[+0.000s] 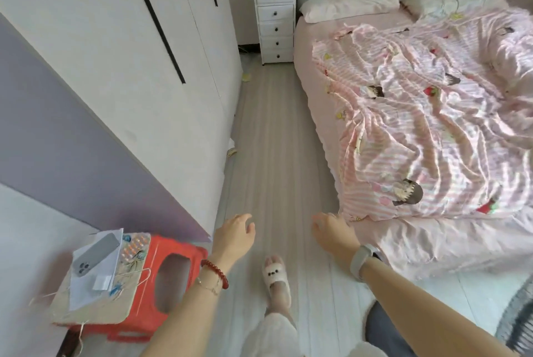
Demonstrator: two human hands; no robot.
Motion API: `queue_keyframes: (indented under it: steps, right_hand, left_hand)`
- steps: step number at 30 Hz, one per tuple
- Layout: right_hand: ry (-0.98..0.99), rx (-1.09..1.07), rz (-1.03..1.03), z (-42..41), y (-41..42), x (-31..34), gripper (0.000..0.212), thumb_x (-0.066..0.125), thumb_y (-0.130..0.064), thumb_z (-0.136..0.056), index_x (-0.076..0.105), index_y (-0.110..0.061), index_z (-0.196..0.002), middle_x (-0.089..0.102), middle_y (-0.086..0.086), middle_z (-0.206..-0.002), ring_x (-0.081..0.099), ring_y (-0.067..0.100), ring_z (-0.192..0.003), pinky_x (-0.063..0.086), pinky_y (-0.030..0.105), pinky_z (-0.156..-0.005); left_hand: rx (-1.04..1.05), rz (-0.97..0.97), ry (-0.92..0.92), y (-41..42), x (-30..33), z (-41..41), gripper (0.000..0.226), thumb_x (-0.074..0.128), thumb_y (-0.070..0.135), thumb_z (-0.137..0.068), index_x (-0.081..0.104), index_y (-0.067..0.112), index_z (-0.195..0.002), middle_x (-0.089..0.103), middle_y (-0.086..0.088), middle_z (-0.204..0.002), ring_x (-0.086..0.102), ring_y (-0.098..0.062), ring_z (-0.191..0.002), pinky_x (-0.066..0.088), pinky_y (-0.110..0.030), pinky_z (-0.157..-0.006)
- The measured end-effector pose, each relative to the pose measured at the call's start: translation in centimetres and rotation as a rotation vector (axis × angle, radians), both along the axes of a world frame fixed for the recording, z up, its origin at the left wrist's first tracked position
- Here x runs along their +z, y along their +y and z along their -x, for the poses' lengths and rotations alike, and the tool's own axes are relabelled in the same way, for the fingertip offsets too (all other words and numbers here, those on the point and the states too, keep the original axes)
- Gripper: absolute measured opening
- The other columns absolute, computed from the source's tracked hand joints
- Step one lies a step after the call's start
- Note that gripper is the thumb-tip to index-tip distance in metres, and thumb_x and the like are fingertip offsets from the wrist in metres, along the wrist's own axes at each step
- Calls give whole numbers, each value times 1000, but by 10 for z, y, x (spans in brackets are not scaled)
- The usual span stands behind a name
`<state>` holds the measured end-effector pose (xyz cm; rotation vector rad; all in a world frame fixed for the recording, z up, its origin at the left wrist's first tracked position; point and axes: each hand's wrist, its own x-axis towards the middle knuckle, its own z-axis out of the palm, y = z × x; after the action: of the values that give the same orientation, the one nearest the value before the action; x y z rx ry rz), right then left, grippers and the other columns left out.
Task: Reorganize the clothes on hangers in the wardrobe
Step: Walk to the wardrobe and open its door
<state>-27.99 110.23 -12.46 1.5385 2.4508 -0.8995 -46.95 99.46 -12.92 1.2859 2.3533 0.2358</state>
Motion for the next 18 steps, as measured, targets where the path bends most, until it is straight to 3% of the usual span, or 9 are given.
queue_keyframes:
  steps: [5, 7, 8, 10, 12, 18]
  right_hand:
    - [15, 37, -23, 64, 116, -8, 35, 34, -18, -90, 24, -25, -57, 44, 1, -86, 41, 22, -94, 36, 44, -94]
    - [5, 39, -10, 90, 165, -5, 33, 32, -19, -90, 28, -27, -58, 47, 0, -89, 43, 23, -99, 37, 43, -95]
    - [-13, 44, -9, 103, 191, -3, 29, 31, -20, -91, 39, -25, -64, 52, 2, -95, 45, 25, -106, 37, 42, -96]
    - [-45, 68, -40, 125, 241, 4, 27, 30, -21, -93, 57, -15, -94, 57, 4, -114, 42, 27, -117, 34, 40, -99]
    - [-37, 62, -65, 144, 286, 10, 33, 31, -20, -92, 55, -10, -113, 55, 3, -123, 40, 25, -121, 31, 38, -99]
    - [-50, 55, -61, 199, 398, 4, 34, 31, -22, -93, 54, -12, -117, 50, 5, -129, 38, 24, -123, 32, 38, -99]
  left_hand:
    - [-18, -32, 65, 118, -8, 65, 39, 37, 26, -95, 47, 17, -132, 53, -5, -131, 49, -24, -119, 38, -33, -93]
    - [-71, -28, 85, 172, -6, 92, 39, 36, 26, -96, 45, 16, -132, 53, -4, -131, 50, -23, -117, 38, -34, -94]
    - [-96, -26, 99, 200, -4, 105, 39, 35, 26, -96, 45, 16, -132, 52, -4, -131, 49, -23, -117, 38, -34, -94]
    - [-122, -39, 121, 255, 4, 131, 39, 35, 26, -96, 45, 16, -132, 51, -3, -131, 48, -21, -118, 38, -34, -95]
    - [-143, -62, 136, 305, 13, 152, 38, 35, 26, -96, 46, 16, -131, 51, -2, -131, 48, -20, -118, 37, -34, -94]
    - [-168, -12, 142, 410, 10, 204, 37, 36, 26, -95, 48, 17, -128, 54, -1, -128, 49, -19, -116, 36, -33, -94]
